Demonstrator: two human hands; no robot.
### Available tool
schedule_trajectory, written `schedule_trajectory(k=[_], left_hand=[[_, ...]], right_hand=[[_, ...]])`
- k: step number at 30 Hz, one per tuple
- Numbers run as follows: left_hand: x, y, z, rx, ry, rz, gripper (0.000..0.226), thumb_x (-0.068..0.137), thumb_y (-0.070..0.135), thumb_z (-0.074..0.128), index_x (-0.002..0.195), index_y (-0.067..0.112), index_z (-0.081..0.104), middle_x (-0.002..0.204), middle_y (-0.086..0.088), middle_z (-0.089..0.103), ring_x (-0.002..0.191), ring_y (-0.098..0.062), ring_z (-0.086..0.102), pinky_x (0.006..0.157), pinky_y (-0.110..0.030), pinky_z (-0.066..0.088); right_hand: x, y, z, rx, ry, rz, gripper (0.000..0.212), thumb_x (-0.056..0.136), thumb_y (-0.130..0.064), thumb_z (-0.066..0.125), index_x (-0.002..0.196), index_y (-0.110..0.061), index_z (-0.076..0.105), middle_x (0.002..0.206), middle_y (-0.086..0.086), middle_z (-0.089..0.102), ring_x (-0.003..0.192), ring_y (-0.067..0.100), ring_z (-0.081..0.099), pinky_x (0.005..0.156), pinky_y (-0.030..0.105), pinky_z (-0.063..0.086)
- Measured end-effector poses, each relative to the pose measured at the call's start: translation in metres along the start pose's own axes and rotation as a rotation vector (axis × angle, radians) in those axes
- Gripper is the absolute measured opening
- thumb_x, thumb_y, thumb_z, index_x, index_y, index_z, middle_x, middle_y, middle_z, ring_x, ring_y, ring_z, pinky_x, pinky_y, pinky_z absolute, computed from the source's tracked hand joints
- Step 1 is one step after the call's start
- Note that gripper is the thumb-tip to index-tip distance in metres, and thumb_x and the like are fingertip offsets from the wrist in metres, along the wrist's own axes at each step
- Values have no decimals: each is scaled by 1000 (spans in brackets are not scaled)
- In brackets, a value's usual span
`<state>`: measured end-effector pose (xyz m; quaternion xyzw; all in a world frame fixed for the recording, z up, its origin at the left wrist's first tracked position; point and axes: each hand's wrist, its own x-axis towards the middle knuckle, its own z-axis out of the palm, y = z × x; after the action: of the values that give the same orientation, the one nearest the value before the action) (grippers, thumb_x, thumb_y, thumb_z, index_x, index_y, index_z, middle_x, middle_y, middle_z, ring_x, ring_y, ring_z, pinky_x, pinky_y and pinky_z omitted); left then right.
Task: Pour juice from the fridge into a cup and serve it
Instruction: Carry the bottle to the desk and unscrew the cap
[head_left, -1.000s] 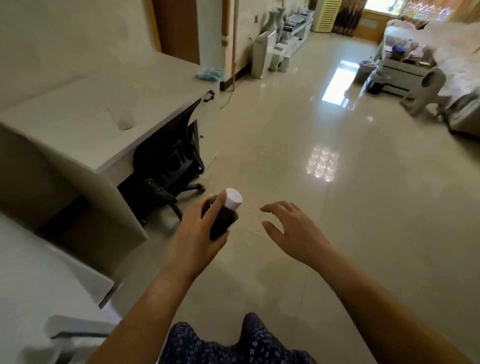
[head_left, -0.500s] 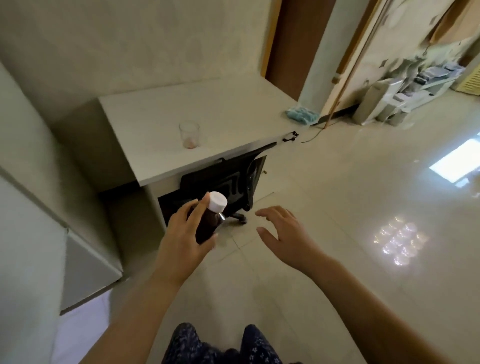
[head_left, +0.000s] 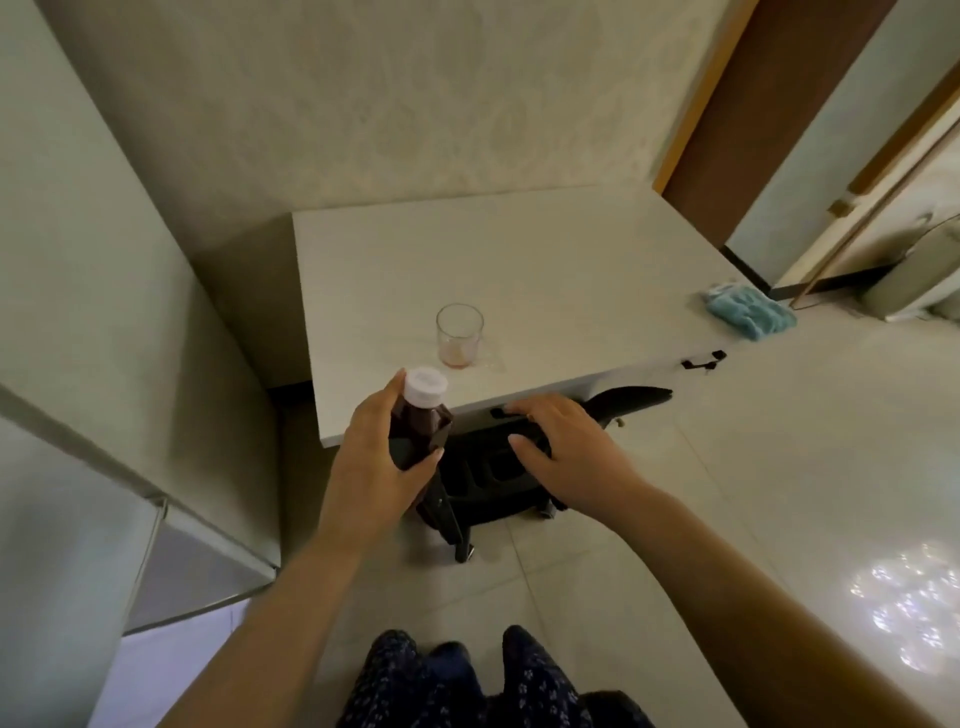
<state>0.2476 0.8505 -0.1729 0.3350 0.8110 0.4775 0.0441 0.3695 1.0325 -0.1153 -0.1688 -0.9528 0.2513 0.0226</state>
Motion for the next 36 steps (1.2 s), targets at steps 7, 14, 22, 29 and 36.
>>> schedule_trajectory(k=[7, 14, 22, 29, 36], left_hand=[[85, -26, 9, -161, 76, -177, 77, 73, 15, 80, 132, 28, 33, 137, 6, 41, 126, -11, 41, 108, -35, 37], [152, -61, 34, -224, 143, -307, 80, 71, 8, 80, 126, 35, 29, 135, 6, 38, 127, -16, 42, 108, -41, 39], [198, -98, 58, -229, 149, -376, 82, 70, 3, 80, 127, 30, 27, 134, 0, 36, 124, -15, 40, 106, -29, 35], [212, -113, 67, -178, 122, -383, 78, 72, 5, 79, 127, 26, 27, 134, 1, 37, 123, -11, 39, 98, -5, 31], [205, -126, 64, -228, 64, -387, 83, 74, 23, 79, 132, 44, 23, 134, 32, 31, 123, 20, 31, 103, -5, 26]], right_hand=[[96, 26, -7, 12, -96, -75, 36, 94, -33, 46, 129, -24, 44, 131, -4, 48, 120, 13, 43, 101, 30, 37], [190, 63, -10, -31, -154, -156, 35, 93, -32, 46, 127, -22, 46, 129, -3, 50, 118, 14, 45, 98, 28, 36], [266, 87, -9, -27, -225, -221, 33, 92, -29, 49, 125, -21, 48, 127, -2, 51, 117, 16, 45, 97, 27, 35], [291, 81, 2, 12, -262, -216, 32, 92, -25, 50, 124, -20, 50, 126, -2, 52, 116, 17, 47, 98, 30, 37], [300, 58, 11, 24, -245, -234, 33, 91, -27, 50, 124, -22, 49, 126, -3, 51, 114, 18, 49, 97, 33, 40]])
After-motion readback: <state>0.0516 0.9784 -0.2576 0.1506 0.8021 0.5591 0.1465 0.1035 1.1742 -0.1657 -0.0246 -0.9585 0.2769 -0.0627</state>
